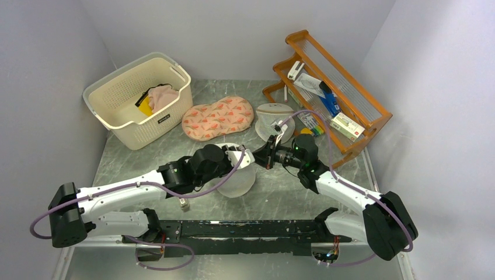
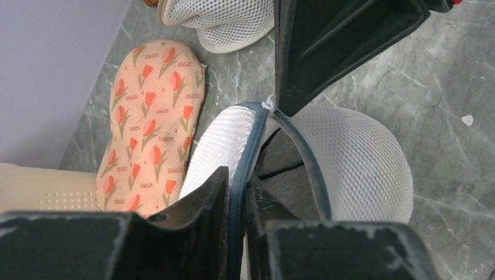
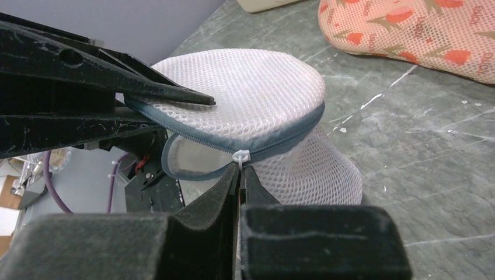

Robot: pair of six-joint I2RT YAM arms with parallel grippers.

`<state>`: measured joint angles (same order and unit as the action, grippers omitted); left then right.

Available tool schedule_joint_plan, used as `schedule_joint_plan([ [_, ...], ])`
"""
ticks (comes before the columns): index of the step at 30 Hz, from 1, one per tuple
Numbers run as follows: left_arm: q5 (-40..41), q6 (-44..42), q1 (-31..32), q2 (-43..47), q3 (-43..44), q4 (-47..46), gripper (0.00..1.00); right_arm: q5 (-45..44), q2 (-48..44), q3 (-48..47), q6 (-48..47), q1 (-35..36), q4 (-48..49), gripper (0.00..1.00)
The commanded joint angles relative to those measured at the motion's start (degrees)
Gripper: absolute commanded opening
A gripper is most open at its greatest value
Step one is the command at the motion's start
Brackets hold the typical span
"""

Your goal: Unzip the laundry bag and remove the bra

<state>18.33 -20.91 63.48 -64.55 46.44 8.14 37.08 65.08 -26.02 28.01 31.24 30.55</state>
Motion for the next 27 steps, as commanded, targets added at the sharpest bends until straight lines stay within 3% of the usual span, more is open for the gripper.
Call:
schedule_joint_plan([
  [1,-1.0,0.3,0.1,0.4,2.7,1.0,0.22,-1.9,-1.2,0.5,-1.2,0.0,-0.2,0.00],
  [7,-5.1,0.1,0.1,3.5,2.9,2.0,0.07,-4.8,0.4,0.0,-3.2,-0.1,-2.5,0.00],
  [19,-20.3,0.6,0.2,11.0,3.6,4.6,0.07,-2.1,4.8,-3.8,-9.4,-0.3,-5.5,0.00],
  [24,-21.9,1.4,0.2,10.8,5.2,6.2,0.07,-1.8,7.0,-5.2,-11.0,-0.4,-6.6,0.00],
  [27,-15.3,2.9,0.2,10.3,5.0,4.9,0.07,-4.2,7.8,-6.5,-10.5,-0.4,-8.5,0.00],
])
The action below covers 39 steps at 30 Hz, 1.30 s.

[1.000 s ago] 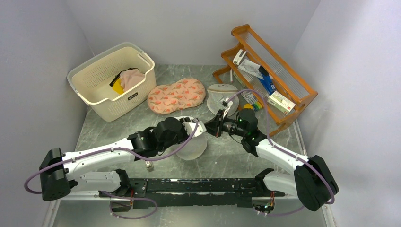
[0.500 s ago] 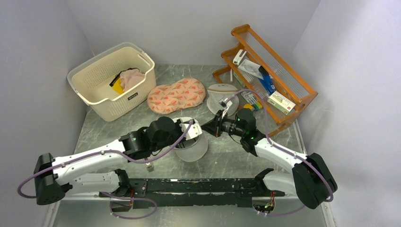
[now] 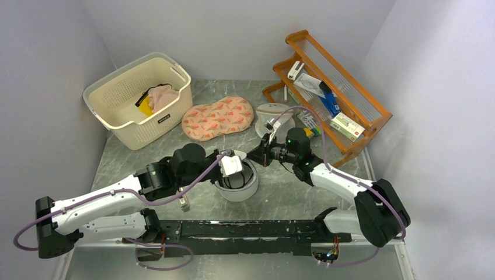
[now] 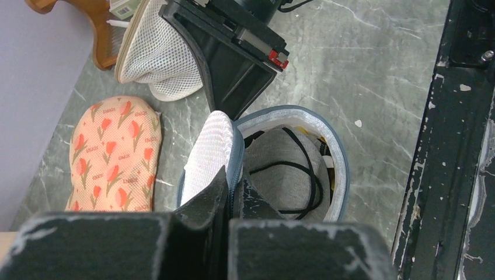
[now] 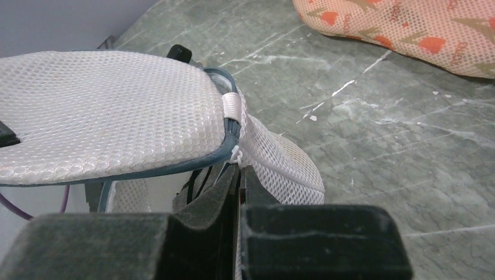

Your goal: Unzip the laundry bag and remove the bra

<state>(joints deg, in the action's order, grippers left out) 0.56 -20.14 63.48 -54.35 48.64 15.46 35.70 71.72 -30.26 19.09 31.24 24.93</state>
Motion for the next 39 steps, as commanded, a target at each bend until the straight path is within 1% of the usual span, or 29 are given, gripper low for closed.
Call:
schedule_joint_plan([
  [1,5.0,2.7,0.2,-0.3,3.1,-2.3,0.07,-4.2,1.1,-2.9,-1.5,-0.4,-4.2,0.00],
  [4,10.7,6.0,0.2,-2.5,5.8,-0.3,0.07,-8.3,0.8,-5.3,-1.5,-0.4,-9.8,0.09],
  [5,12.7,7.3,0.1,-3.5,7.6,0.5,0.07,-9.8,0.8,-6.4,-1.7,-0.3,-13.2,0.12],
  [8,17.1,12.6,0.1,-6.3,12.6,5.2,0.07,-15.2,0.7,-9.3,-1.6,-0.3,-20.5,0.19],
  [9,18.1,14.9,0.1,-7.2,14.4,7.2,0.07,-17.3,0.8,-10.2,-1.4,-0.3,-22.5,0.26],
  [11,19.1,18.7,0.1,-9.5,17.8,11.1,0.07,-20.4,0.3,-10.7,-0.9,-0.4,-25.1,0.48],
  [12,19.0,20.2,0.1,-10.8,19.6,14.3,0.07,-20.7,0.2,-10.9,-0.9,-0.3,-25.7,0.56],
  [13,19.0,21.4,0.2,-12.1,21.4,16.4,0.07,-20.1,0.0,-10.8,-0.8,-0.3,-26.0,0.63],
  [14,18.9,22.6,0.2,-13.5,22.9,18.4,0.07,-19.5,-0.2,-10.9,-0.8,-0.3,-26.5,0.66],
  [17,18.9,25.7,0.2,-17.2,26.9,23.3,0.07,-17.9,-1.1,-11.3,-0.3,-0.3,-28.1,0.70],
  [21,19.5,29.9,-0.1,-22.5,33.1,30.2,0.07,-17.7,-3.4,-10.9,0.8,-0.2,-29.5,0.72],
  [23,19.5,31.3,-0.2,-23.5,34.8,31.9,0.07,-17.6,-4.9,-10.1,1.5,-0.1,-29.3,0.72],
  [26,18.6,32.6,-0.6,-23.7,36.0,32.0,0.07,-17.6,-6.8,-9.2,2.3,0.0,-29.8,0.73],
  [30,14.5,33.7,-1.4,-22.8,36.1,30.5,0.07,-18.4,-10.0,-9.5,4.4,0.2,-33.1,0.73],
  [34,12.5,35.4,-2.0,-20.6,33.9,27.5,0.07,-18.3,-11.6,-8.6,7.9,3.7,-32.9,0.73],
  [36,12.5,36.5,-2.3,-20.1,33.5,27.3,0.07,-22.4,-11.0,-8.4,9.9,7.7,-33.3,0.74],
  [39,14.1,37.5,-2.8,-19.8,34.5,28.5,0.07,-32.2,-8.7,-9.2,13.3,14.2,-36.6,0.75],
])
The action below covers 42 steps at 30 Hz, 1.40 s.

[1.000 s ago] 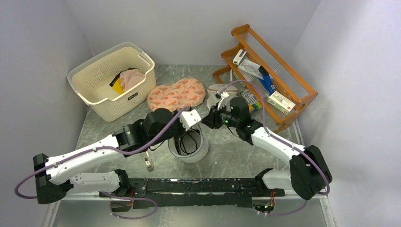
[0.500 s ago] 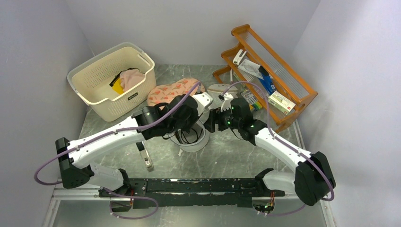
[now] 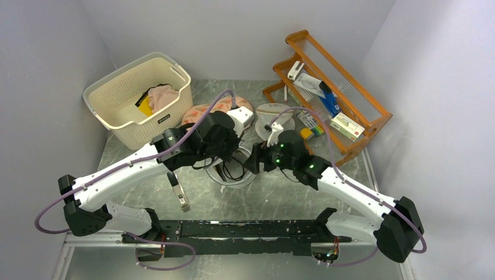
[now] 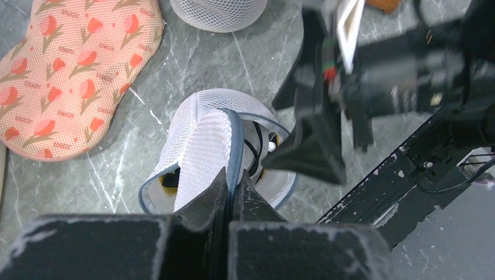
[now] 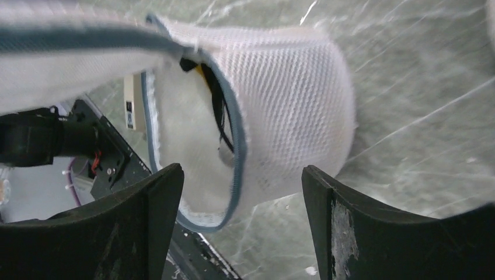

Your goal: Unzip the laundry bag and remove the bra

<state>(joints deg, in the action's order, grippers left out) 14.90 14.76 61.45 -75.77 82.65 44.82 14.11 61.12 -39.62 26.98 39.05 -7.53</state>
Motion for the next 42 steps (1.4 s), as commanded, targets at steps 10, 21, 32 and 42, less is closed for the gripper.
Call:
schedule_joint_plan([
  [10,-1.6,6.7,-1.8,6.8,-1.7,-2.0,0.07,-26.6,6.8,0.5,7.9,10.6,-10.2,0.40],
  [21,-5.9,9.3,-4.9,10.7,-5.0,0.9,0.11,-4.3,5.3,-3.4,-5.9,-2.7,-17.1,0.00],
  [32,-30.9,6.7,-28.0,11.2,-20.9,-7.6,0.07,-0.7,14.5,-10.8,-12.7,-4.5,-16.1,0.00],
  [42,-12.5,-1.2,-31.3,7.7,-21.9,-5.3,0.27,2.7,14.2,-9.4,-13.0,-4.4,-11.4,0.00],
])
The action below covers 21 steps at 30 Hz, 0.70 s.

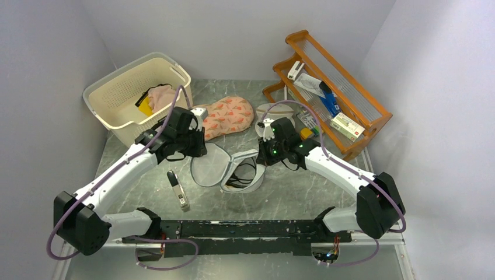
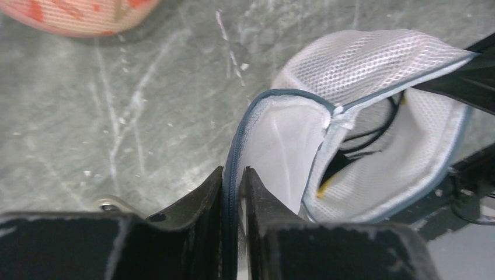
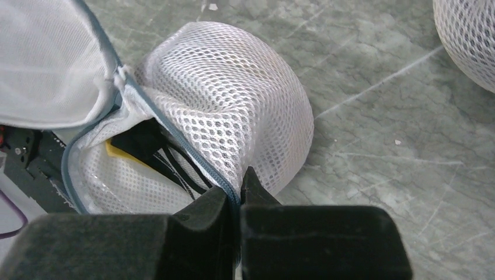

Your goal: Unzip the laundry bag and remove the bra

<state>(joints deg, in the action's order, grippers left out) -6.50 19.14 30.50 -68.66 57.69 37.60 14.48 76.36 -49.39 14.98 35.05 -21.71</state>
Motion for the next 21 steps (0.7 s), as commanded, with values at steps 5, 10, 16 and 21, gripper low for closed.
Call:
schedule_joint_plan([
  [5,12.3,-8.5,-0.4,0.3,7.4,1.9,0.53,3.3,-1.6,0.9,-0.3,-0.4,5.0,0.00],
  [10,4.7,-5.9,-0.4,1.4,8.7,-0.7,0.63,2.5,-2.3,1.7,0.4,-0.3,5.6,0.03],
  [16,-18.0,8.1,0.2,4.6,0.2,-16.6,0.60,1.4,-3.5,3.0,1.1,-0.3,6.0,0.06],
  [21,-18.5,17.4,7.2,4.0,-9.2,-32.7,0.53,2.4,-4.1,4.0,2.2,-0.3,7.7,0.06],
])
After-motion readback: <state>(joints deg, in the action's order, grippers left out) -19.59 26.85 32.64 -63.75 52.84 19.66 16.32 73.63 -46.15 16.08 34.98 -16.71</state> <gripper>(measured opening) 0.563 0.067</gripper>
